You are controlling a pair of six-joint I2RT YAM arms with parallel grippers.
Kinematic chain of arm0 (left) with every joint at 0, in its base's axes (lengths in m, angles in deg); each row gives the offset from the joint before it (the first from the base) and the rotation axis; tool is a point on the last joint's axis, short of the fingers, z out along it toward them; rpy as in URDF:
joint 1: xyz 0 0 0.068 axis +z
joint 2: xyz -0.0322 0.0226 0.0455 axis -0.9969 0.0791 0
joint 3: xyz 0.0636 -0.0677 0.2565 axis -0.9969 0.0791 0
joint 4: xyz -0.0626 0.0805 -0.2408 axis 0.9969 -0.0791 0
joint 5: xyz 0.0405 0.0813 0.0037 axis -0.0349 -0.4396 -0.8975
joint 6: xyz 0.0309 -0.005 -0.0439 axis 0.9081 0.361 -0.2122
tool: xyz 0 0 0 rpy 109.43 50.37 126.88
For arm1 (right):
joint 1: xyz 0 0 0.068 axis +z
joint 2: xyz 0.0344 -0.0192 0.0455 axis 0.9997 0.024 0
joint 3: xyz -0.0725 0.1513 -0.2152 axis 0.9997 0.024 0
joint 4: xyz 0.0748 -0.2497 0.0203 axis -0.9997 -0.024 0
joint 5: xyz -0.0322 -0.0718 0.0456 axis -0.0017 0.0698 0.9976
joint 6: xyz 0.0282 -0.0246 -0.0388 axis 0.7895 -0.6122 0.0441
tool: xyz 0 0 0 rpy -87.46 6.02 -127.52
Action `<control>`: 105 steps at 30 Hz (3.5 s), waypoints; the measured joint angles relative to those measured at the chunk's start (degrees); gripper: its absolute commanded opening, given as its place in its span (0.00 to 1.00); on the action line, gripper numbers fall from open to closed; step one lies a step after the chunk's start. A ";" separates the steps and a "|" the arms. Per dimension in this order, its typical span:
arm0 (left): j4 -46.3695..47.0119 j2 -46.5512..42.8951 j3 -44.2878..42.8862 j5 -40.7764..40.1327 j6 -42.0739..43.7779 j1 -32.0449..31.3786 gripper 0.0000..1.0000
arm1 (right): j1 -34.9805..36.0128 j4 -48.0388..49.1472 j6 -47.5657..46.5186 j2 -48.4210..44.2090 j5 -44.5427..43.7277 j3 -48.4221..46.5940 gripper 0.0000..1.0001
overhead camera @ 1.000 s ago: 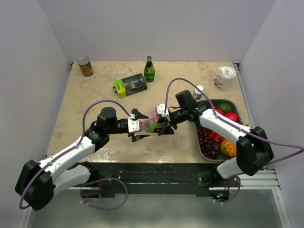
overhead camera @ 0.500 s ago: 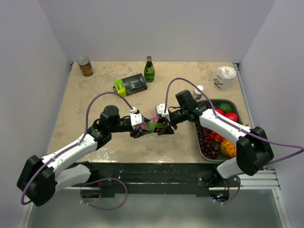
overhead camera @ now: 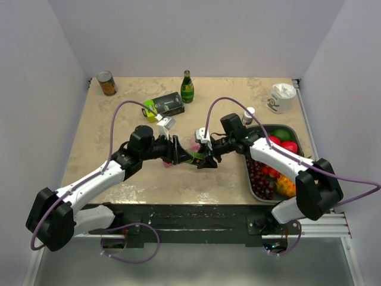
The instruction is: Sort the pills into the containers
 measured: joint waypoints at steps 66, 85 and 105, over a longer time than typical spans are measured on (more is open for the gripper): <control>13.42 -1.77 6.03 16.63 53.33 2.49 0.75 | -0.87 -0.57 -3.21 0.44 1.84 0.52 0.00; 6.80 0.85 3.80 16.02 55.19 1.44 0.18 | -0.87 -0.96 -3.28 0.44 1.90 0.52 0.00; 3.08 1.66 2.71 2.64 -10.01 1.44 0.01 | -1.18 -1.55 -2.73 0.46 1.62 0.52 0.00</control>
